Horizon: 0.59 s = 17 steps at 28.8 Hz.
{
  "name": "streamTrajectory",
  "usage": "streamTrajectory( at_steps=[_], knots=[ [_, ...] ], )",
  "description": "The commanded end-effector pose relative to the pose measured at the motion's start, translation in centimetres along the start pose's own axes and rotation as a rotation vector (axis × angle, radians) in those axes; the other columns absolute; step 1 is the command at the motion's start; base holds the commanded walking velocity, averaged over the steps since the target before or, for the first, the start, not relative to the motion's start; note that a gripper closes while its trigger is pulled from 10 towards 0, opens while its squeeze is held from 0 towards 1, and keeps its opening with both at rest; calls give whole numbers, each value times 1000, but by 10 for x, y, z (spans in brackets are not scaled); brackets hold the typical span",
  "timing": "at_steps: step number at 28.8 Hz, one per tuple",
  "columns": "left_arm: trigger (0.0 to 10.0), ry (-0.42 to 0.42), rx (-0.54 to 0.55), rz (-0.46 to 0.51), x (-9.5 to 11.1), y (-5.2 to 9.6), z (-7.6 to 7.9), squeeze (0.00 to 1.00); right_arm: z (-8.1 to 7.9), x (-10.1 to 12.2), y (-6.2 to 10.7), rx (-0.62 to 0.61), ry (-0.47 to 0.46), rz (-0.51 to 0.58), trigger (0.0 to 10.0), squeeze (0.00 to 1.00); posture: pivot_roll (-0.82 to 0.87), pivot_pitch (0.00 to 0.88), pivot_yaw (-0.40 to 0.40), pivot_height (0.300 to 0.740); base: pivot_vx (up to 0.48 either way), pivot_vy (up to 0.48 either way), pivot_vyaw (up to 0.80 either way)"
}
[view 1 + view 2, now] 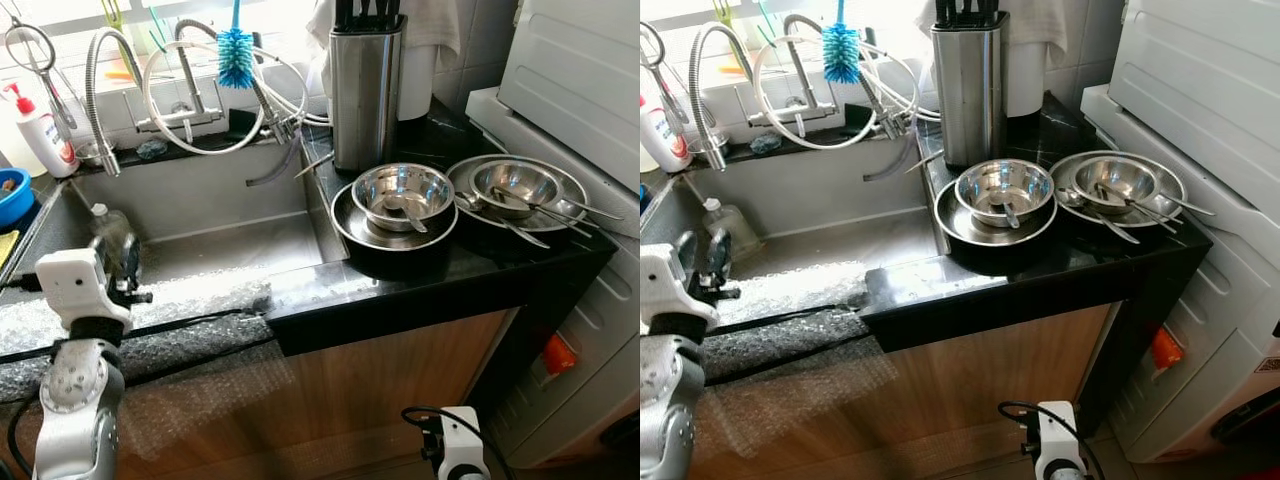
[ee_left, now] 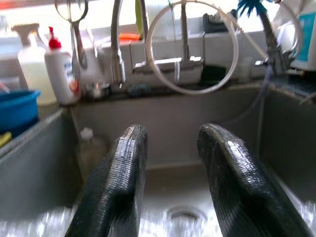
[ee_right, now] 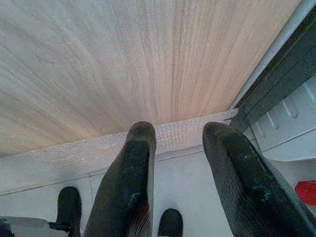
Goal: Kitchen organization
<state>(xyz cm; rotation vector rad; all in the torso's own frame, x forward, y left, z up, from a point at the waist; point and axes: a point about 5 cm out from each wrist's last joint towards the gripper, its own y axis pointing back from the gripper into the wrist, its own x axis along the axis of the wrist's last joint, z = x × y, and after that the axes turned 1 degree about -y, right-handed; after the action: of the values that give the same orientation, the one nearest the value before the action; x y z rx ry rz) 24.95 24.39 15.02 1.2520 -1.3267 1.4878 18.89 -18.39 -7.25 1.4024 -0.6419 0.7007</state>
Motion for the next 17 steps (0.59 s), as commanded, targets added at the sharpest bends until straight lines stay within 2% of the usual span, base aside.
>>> streamTrajectory(
  at_steps=[1,9,17],
  knots=[
    [10000,15,10,15,6,1,-1,0,-5,7,-2,20,4,36,10000,0,-1,0,117,740,0,0,0],
    [10000,71,12,-12,0,3,13,0,-5,22,-6,20,9,101,10000,0,-2,0,114,740,0,0,0],
    [10000,98,-3,-24,-2,2,23,0,-4,22,-5,15,9,107,10000,0,-7,0,115,740,0,0,0]
  ],
)
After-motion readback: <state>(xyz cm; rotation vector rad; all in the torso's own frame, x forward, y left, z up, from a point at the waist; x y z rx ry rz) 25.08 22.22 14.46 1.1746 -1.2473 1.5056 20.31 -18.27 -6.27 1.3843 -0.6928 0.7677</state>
